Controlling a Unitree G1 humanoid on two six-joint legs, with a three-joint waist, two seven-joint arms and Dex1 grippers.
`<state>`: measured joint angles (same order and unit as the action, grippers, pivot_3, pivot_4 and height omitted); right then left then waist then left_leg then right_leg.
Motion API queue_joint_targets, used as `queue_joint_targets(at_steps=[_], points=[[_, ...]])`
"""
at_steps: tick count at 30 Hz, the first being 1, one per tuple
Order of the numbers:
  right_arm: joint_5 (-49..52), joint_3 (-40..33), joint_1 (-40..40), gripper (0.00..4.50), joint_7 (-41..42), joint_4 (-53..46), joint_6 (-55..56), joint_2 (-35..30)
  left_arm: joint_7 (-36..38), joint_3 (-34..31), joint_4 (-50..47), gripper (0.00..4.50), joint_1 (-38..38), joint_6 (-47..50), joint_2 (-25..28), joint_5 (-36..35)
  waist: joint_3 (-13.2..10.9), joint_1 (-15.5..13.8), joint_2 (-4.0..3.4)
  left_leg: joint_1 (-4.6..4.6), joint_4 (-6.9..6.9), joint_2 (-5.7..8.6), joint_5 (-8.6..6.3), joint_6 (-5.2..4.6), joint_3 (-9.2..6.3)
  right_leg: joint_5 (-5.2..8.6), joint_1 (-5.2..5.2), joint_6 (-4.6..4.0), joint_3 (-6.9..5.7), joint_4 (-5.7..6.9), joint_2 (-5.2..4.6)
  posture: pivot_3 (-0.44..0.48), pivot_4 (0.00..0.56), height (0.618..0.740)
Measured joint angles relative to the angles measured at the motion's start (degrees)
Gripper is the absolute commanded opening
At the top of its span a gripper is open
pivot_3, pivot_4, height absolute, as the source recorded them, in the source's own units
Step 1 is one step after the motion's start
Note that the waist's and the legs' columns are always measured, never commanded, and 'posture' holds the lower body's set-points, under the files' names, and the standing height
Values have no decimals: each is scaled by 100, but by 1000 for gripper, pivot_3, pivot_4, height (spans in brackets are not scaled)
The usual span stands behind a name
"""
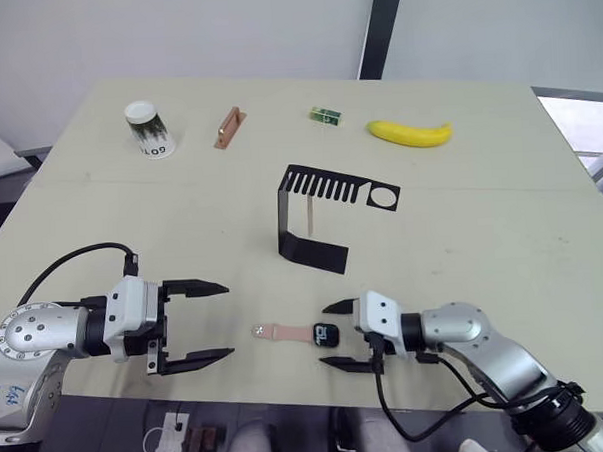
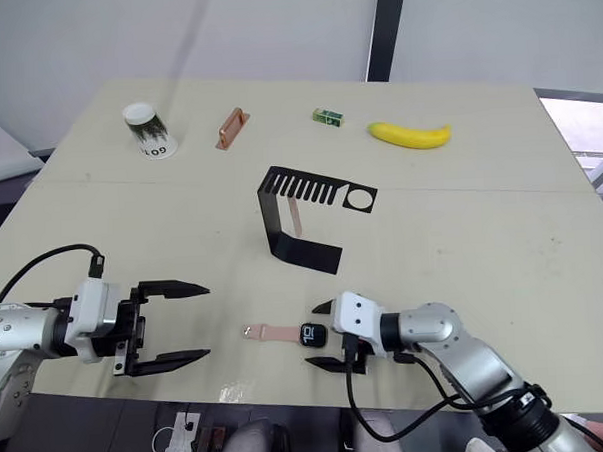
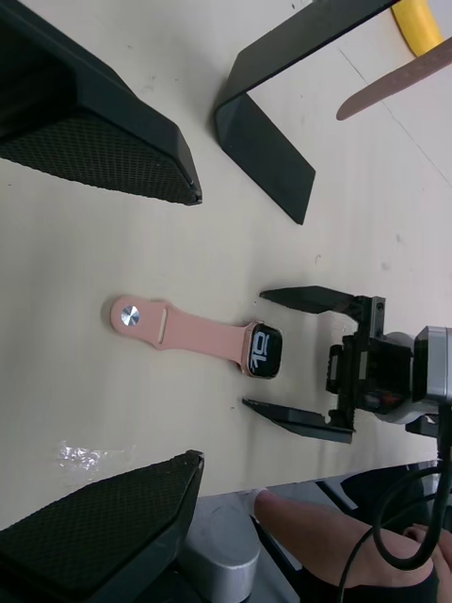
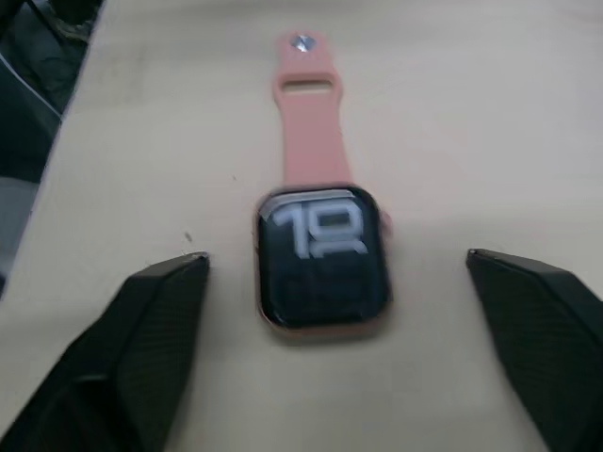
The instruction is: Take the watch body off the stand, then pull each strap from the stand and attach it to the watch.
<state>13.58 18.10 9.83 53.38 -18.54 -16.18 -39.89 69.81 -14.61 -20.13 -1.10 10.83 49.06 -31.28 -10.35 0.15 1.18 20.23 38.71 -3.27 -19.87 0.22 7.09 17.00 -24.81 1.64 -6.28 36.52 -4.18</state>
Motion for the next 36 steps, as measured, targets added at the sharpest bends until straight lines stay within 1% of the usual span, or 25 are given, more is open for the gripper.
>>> queue_joint_targets(at_steps=[2, 5, 9, 12, 14, 16, 18, 21, 24, 26, 29, 33, 36], points=[[212, -502, -273, 4460, 135, -94, 124, -266, -8, -14, 35, 4500, -18, 1, 0, 0, 0, -12, 0, 0, 3, 0, -3, -1, -1, 0, 1, 0, -2, -1, 1, 0, 150, 740], [806, -1556, -1008, 4460, 485, -355, 454, -544, -22, -135, 191, 4500, -136, -44, -3, 4, 0, -20, 0, -4, 0, -1, -5, -2, -5, 0, 11, 1, -4, -4, 3, 0, 150, 740], [1124, -2851, -1870, 4460, 847, -185, 1223, -636, -166, -419, 781, 4500, -169, -216, -67, 69, 0, 6, 0, -11, 4, -4, -7, -4, 0, 0, 20, 1, -1, -8, 7, 0, 150, 740], [1228, -3884, -2185, 4460, 827, 570, 1508, -635, -367, -756, 1380, 4500, -201, -512, -107, 256, 0, 4, 0, -13, 6, -4, -7, -4, 4, 0, 19, 1, 1, -5, 7, 0, 150, 740], [1132, -4562, -2319, 4460, 741, 1323, 1836, -644, -537, -1046, 1809, 4500, -335, -749, -155, 374, 0, -3, 0, -13, 4, -4, -9, -3, 4, 0, 18, 1, 0, -7, 7, 0, 150, 740], [967, -5034, -2424, 4460, 630, 2046, 2220, -650, -675, -1305, 2108, 4500, -544, -901, -232, 452, 0, 0, 0, -14, 0, -5, -10, -3, 5, 0, 18, 1, 1, -11, 7, 0, 150, 740], [876, -5355, -2472, 4460, 474, 2656, 2493, -645, -807, -1490, 2276, 4500, -707, -975, -349, 463, 0, 3, 0, -15, 0, -5, -11, -4, 8, 0, 19, 1, 3, -12, 6, 0, 150, 740], [789, -5580, -2512, 4460, 378, 3254, 2816, -636, -899, -1592, 2334, 4500, -820, -1064, -404, 466, 0, 8, 0, -22, -1, -6, -11, -3, 10, 0, 21, 1, 8, -8, 5, 0, 150, 740], [792, -5569, -2450, 4460, 378, 3486, 3000, -552, -933, -1603, 2336, 4500, -775, -1175, -404, 466, 0, 22, 0, -54, -26, -5, -11, -1, 35, 0, 31, 1, 30, -5, 6, 0, 150, 740], [797, -5479, -2347, 4460, 392, 3583, 3096, -493, -938, -1600, 2338, 4500, -687, -1224, -404, 466, 1, 26, 1, -87, -53, -3, -11, 0, 55, 0, 42, 1, 45, -7, 6, 0, 150, 740], [822, -5215, -2079, 4460, 411, 3673, 3133, -337, -978, -1507, 2307, 4500, -430, -1229, -404, 463, 0, 33, 0, -103, -63, -3, -8, 6, 71, 0, 43, 1, 58, -1, 6, 0, 150, 740], [1077, -4945, -1799, 4460, 401, 3488, 2819, -45, -1121, -1270, 2043, 4500, -167, -1054, -522, 425, 0, 31, 0, -104, -64, -4, -7, 9, 77, 0, 38, 1, 63, 3, 6, 0, 150, 740], [1346, -4481, -1583, 4460, 285, 2775, 2210, 302, -1328, -1048, 1523, 4500, -22, -693, -670, 247, 0, 61, -1, -105, -63, -7, -6, 11, 78, 0, 36, 1, 69, 14, 7, 0, 150, 740]])
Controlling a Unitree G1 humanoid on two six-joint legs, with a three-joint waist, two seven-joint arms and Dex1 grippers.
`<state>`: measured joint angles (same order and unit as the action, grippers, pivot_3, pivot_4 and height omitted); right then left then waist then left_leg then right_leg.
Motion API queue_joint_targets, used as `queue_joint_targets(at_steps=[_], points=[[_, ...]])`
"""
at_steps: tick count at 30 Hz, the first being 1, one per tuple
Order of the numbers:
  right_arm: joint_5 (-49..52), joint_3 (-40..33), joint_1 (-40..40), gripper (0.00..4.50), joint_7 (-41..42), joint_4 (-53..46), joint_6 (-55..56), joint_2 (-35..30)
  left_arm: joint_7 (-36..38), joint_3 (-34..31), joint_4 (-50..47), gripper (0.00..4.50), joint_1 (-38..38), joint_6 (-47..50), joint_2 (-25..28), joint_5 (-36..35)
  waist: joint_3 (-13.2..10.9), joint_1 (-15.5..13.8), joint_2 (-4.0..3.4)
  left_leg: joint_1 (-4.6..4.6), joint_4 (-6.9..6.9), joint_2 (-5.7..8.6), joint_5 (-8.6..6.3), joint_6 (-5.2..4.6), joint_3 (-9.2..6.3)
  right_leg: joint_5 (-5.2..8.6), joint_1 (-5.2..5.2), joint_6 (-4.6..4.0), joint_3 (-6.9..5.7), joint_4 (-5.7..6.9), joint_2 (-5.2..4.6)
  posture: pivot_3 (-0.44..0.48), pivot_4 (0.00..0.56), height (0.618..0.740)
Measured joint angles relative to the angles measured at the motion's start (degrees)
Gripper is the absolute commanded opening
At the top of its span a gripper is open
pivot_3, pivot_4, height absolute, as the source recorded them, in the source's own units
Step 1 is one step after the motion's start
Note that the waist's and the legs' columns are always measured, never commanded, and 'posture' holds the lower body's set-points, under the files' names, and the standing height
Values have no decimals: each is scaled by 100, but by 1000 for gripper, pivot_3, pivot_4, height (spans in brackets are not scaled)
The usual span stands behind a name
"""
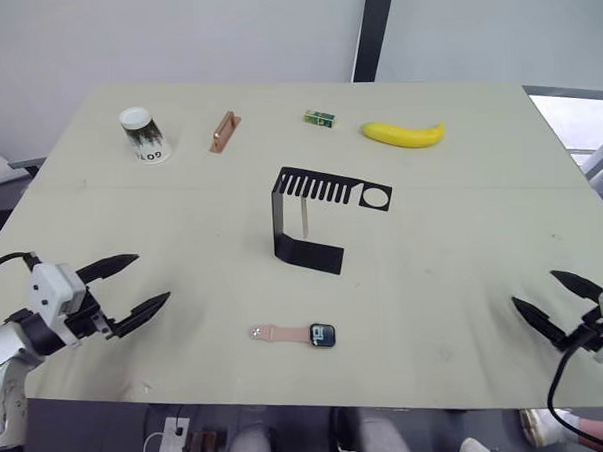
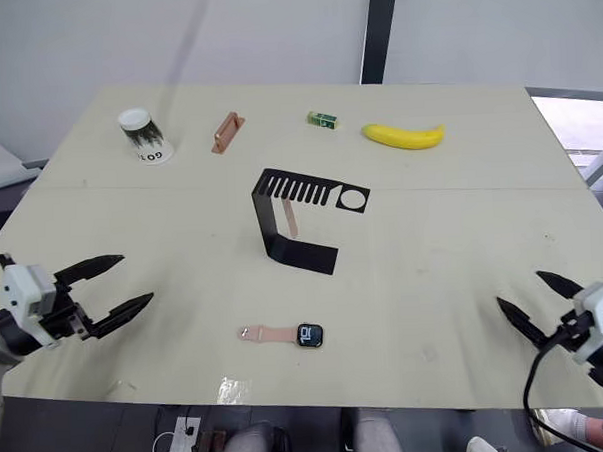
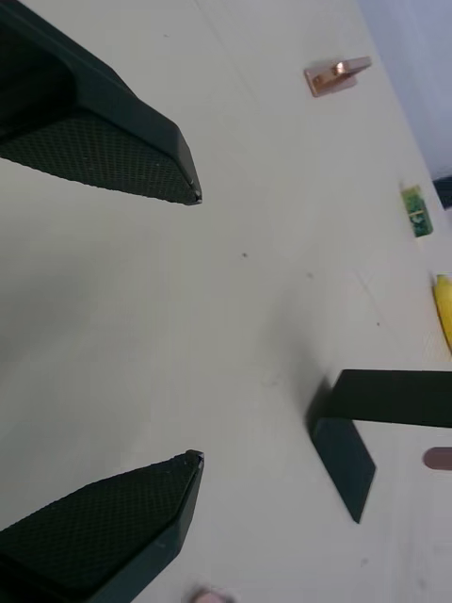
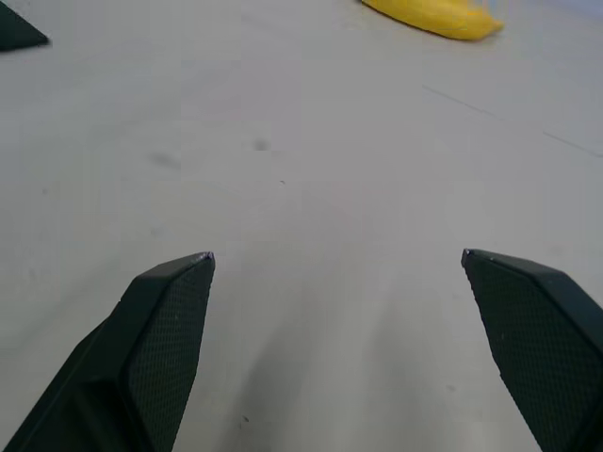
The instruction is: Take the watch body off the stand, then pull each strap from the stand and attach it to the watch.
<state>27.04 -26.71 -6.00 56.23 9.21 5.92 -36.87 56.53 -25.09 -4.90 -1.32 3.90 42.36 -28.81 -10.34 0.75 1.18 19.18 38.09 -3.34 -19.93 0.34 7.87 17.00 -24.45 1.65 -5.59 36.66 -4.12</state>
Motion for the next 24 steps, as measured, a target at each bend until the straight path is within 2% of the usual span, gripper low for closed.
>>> queue_joint_targets(at_steps=[3, 6, 13, 18, 24], points=[[18, 697, 353, 4460, -330, -679, -641, 391, -174, 219, -688, 4500, 54, 313, -140, -182, 0, 57, -1, 0, 0, 0, 0, 3, 3, 0, -6, 0, 5, 12, 0, 0, 150, 740], [-82, 1434, 736, 3696, -696, -1172, -1166, 785, -500, 474, -1549, 4500, -95, 742, -356, -390, -1, 102, -2, 0, -1, 0, 0, 5, 8, 1, -13, -1, 12, 16, 1, 0, 150, 740], [-752, 2615, 1664, 80, -1024, -1216, -1524, 1216, -1640, 1058, -3075, 4500, -454, 1543, -811, -424, -1, 78, -1, 1, 6, 2, 0, 4, 11, 1, -13, -1, 17, 14, 2, 0, 150, 740], [-1251, 3197, 2539, 33, -1294, -689, -1599, 1721, -2541, 1796, -3517, 4500, -351, 2051, -1031, 157, 0, 84, -1, 2, 6, 2, 4, 5, 17, 1, -20, -2, 24, 19, 8, 0, 150, 740], [-1508, 3487, 2980, 33, -1353, -340, -1713, 1904, -3216, 2430, -3520, 4500, -44, 2260, -1519, 648, 0, 78, 0, 3, 8, 2, 4, 3, 20, 1, -19, -2, 26, 17, 8, 0, 150, 740]])
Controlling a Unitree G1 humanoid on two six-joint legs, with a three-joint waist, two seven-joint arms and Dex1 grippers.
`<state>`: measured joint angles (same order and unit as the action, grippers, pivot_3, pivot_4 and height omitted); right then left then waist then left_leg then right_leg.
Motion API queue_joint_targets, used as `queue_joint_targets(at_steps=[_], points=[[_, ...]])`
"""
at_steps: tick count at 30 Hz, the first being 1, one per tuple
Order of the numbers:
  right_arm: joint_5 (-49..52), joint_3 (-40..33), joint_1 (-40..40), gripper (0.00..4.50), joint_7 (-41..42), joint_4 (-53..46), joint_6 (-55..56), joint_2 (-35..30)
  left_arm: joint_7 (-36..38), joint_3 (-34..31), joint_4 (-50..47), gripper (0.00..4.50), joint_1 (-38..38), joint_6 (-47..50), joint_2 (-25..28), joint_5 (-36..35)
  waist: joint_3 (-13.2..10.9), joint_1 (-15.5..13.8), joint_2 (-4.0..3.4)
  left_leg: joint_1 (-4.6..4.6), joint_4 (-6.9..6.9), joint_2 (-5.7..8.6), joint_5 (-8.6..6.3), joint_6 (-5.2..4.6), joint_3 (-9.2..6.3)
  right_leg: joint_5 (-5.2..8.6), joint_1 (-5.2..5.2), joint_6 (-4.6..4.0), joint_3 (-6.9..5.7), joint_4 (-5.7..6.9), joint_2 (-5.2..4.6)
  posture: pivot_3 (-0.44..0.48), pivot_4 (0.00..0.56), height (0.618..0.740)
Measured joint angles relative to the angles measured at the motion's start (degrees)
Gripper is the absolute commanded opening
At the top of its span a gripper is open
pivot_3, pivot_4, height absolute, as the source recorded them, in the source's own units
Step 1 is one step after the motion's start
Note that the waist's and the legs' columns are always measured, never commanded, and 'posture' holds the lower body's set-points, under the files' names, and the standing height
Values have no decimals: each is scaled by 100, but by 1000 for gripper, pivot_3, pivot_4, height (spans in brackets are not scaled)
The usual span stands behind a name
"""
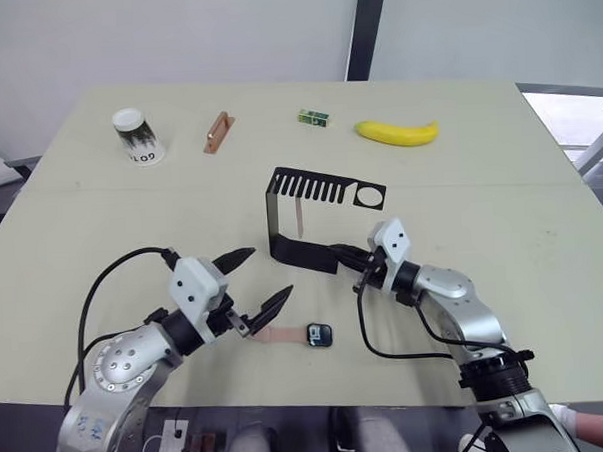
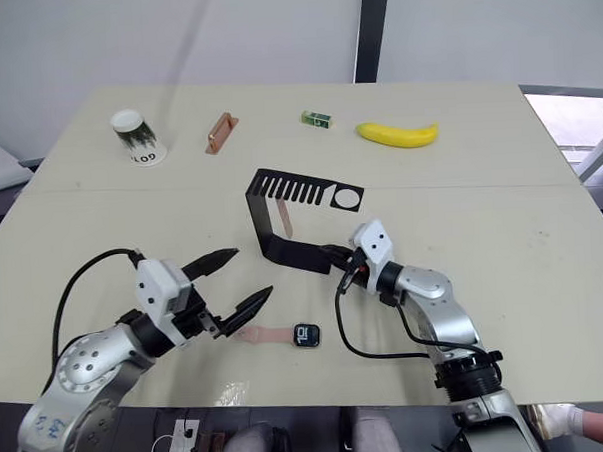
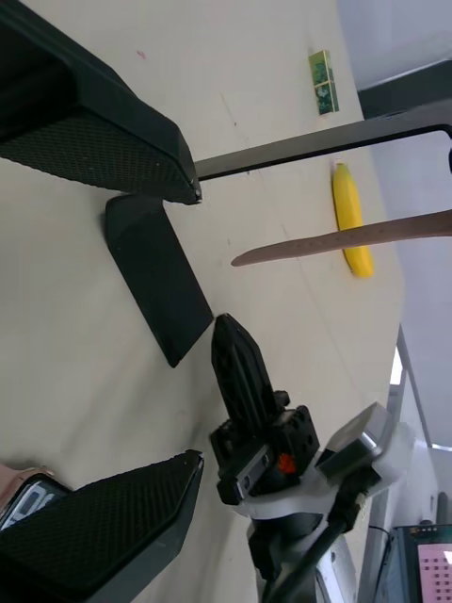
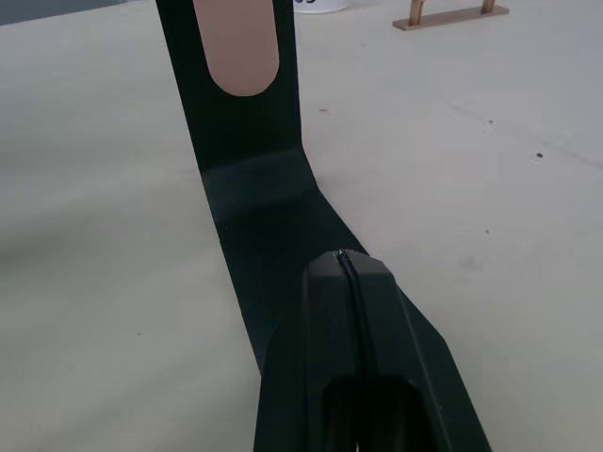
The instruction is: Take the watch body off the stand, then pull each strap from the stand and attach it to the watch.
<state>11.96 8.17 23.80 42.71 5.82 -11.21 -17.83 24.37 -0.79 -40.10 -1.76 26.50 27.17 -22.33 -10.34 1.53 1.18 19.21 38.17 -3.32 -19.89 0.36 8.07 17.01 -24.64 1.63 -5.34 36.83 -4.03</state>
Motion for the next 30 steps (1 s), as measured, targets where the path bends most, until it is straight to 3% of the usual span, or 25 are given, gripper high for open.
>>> queue_joint_targets(at_steps=[15, 30], points=[[-174, 228, 239, 33, 62, 684, 201, 256, -819, 885, 669, 4500, 714, 62, -934, 1055, 1, 4, 1, -2, 0, -3, 0, -2, 10, 0, -2, 0, 6, 0, 3, 0, 150, 740], [-161, 220, 295, 33, 95, 846, 251, 337, -1283, 1202, 1354, 4500, 1483, 47, -1670, 1808, 3, 7, 4, -6, 0, -4, 0, -2, 13, 0, -1, 0, 7, 1, 3, 0, 150, 740]])
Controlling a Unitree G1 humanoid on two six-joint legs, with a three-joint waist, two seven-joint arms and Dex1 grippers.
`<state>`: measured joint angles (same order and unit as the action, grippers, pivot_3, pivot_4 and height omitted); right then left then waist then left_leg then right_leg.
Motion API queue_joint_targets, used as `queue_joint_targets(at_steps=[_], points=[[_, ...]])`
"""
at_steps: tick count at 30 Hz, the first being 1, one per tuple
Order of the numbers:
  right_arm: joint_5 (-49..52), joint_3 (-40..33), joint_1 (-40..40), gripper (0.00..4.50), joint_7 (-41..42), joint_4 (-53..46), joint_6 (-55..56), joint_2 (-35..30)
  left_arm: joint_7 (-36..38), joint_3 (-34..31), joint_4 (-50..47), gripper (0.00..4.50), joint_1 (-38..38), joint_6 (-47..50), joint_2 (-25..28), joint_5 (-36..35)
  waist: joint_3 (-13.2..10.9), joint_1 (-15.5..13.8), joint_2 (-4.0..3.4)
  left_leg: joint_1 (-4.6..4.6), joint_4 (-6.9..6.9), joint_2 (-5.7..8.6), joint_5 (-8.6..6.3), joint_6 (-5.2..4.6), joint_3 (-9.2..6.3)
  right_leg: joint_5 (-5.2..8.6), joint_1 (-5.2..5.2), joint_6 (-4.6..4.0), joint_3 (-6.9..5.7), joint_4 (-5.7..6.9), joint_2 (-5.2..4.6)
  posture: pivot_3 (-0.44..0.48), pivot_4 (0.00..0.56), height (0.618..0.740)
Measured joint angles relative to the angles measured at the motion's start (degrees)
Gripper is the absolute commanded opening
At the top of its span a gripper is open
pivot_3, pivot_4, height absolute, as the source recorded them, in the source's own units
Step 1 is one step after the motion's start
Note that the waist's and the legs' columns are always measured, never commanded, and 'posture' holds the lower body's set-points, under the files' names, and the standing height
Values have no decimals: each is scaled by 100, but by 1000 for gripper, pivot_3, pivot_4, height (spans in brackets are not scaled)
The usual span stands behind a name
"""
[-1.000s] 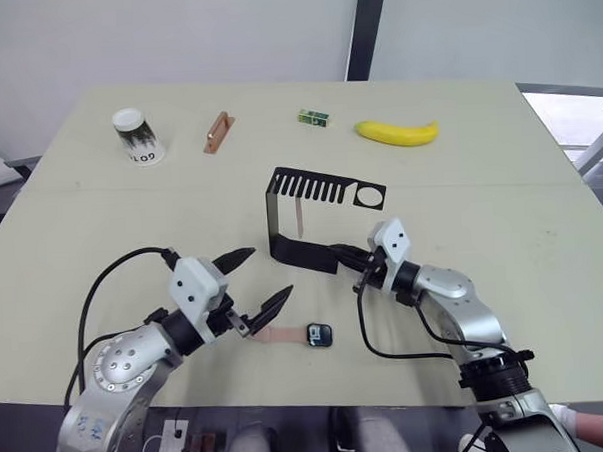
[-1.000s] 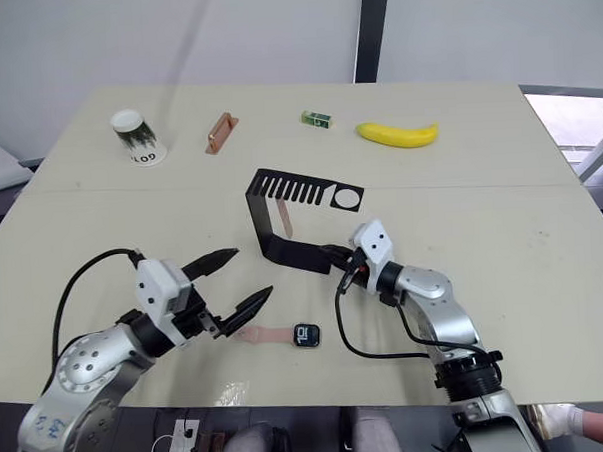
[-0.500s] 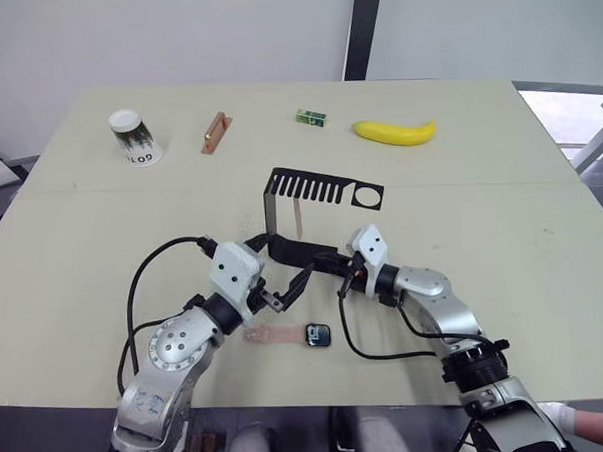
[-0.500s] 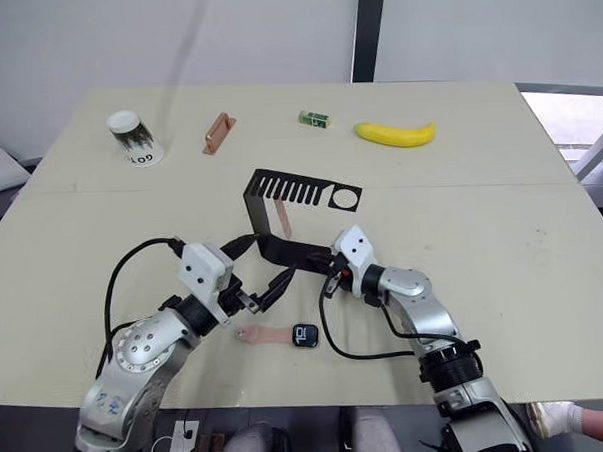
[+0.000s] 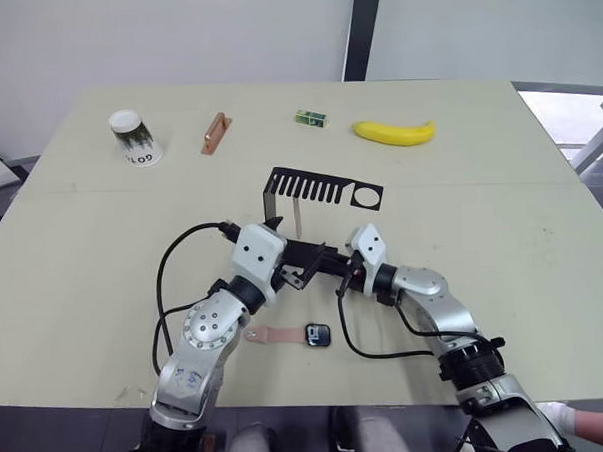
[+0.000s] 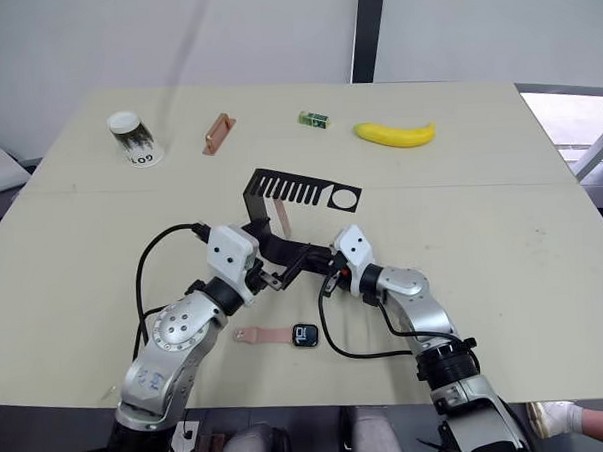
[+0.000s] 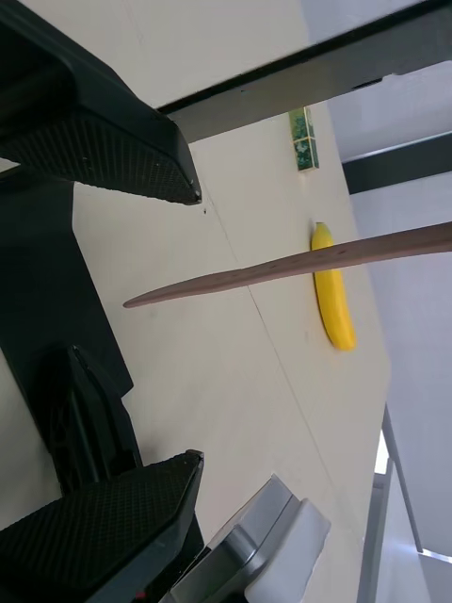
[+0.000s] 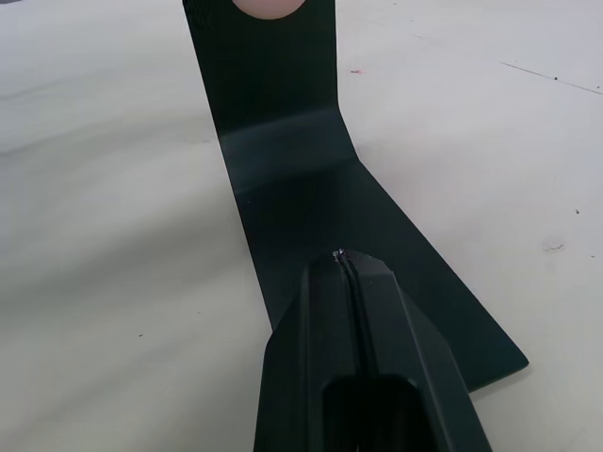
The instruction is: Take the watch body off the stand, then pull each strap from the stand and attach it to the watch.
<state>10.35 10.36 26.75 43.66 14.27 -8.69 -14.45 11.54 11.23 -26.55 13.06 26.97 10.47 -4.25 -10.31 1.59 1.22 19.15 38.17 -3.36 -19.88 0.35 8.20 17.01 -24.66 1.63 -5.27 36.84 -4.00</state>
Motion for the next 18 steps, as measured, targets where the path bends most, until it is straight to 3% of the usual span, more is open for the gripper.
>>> queue_joint_targets(at_steps=[12, 15, 18], points=[[-3, 31, -1, 33, 46, 7, -1, 25, -34, 7, 290, 4500, 210, -137, -183, 126, 0, 3, 0, 0, 0, -1, 0, 0, 1, 0, -1, 0, 1, 0, 0, 0, 150, 740], [-6, 31, -4, 0, 46, 7, -1, 24, -30, 7, 362, 3610, 260, -208, -231, 140, 0, 0, 0, 0, 0, -1, 0, 0, 1, 0, 0, 0, 1, -1, 0, 0, 150, 740], [-6, 35, -10, 0, 47, 1, 0, 24, -25, 27, 504, 2182, 300, -248, -287, 150, 0, 1, 1, 0, -1, -1, 0, 0, 1, 0, -1, 0, 1, -1, 0, 0, 150, 740]])
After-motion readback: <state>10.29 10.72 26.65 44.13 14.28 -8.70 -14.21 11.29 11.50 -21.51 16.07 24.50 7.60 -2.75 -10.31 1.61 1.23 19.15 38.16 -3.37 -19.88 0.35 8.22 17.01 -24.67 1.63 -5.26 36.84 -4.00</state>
